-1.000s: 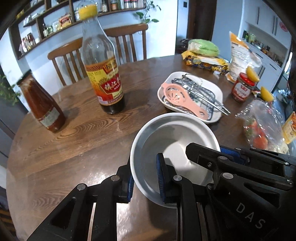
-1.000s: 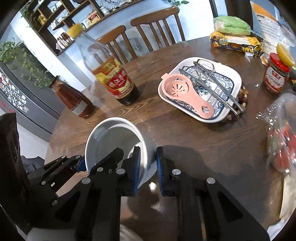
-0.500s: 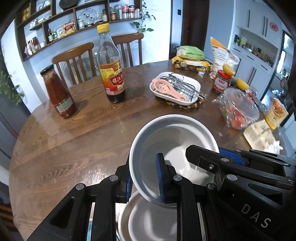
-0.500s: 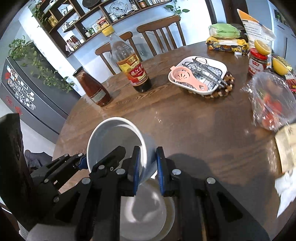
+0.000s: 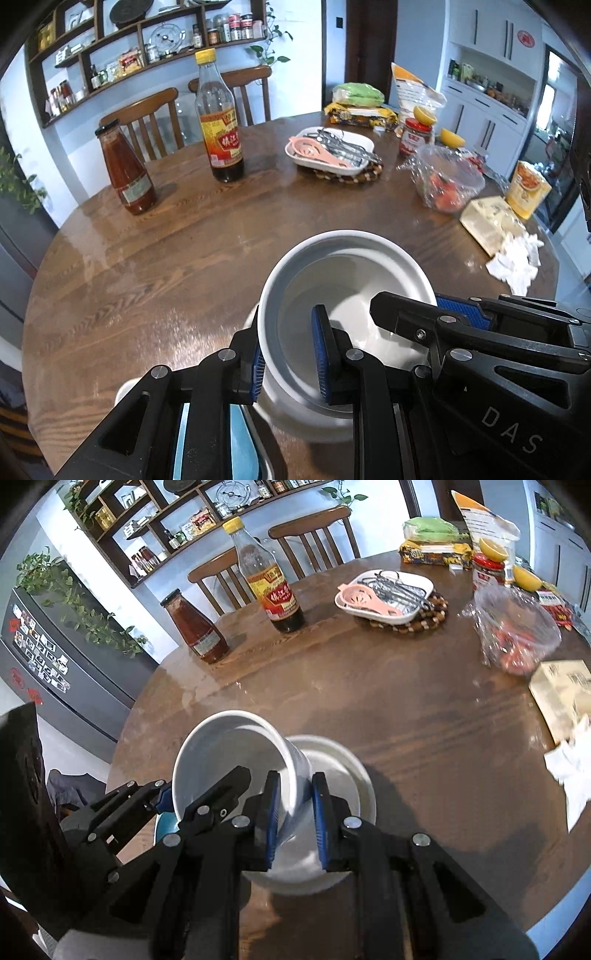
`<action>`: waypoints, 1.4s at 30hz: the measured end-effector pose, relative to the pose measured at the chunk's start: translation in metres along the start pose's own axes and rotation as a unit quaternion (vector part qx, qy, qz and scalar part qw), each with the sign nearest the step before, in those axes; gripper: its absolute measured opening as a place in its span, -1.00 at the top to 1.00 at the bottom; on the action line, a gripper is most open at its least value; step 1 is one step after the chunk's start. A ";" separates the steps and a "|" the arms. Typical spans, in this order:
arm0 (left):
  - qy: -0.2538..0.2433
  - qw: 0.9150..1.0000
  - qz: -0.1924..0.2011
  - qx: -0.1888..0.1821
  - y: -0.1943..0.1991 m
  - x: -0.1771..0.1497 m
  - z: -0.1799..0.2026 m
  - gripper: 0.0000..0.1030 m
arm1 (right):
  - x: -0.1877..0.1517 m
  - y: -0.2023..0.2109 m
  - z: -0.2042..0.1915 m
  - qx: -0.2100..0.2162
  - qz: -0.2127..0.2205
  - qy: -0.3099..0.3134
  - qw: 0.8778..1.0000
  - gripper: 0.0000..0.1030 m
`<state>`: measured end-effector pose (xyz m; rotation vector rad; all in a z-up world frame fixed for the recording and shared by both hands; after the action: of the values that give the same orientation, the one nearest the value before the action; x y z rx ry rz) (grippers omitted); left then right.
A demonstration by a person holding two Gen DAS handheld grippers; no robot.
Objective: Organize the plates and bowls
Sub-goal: 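Lower the white ramekin into the smaller white bowl of the stack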
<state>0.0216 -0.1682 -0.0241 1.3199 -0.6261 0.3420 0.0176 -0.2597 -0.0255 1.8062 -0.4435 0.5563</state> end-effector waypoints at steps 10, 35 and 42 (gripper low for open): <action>-0.007 1.000 -0.010 -0.005 0.005 -0.019 -0.003 0.59 | -0.021 0.001 -0.008 -0.008 -0.009 -0.011 1.000 0.63; -0.006 1.000 -0.028 -0.005 -0.004 -0.021 -0.004 0.59 | -0.024 -0.003 -0.005 -0.008 -0.017 -0.015 1.000 0.62; -0.010 0.999 -0.034 -0.010 -0.008 -0.018 0.002 0.59 | -0.026 0.000 0.000 -0.013 -0.015 -0.023 1.000 0.62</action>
<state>0.0115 -0.1703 -0.0413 1.3241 -0.5983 0.2669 -0.0033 -0.2589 -0.0405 1.8010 -0.4512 0.4873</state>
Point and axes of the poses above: each gripper's, at about its wrist camera, not at the fingertips, and y roughly against the way its jaws point, z to its right, x to its top, the point moved 1 cm from there along -y, roughly the way its jaws point, and after that the axes turned 13 degrees about y, right-handed, at the moved point
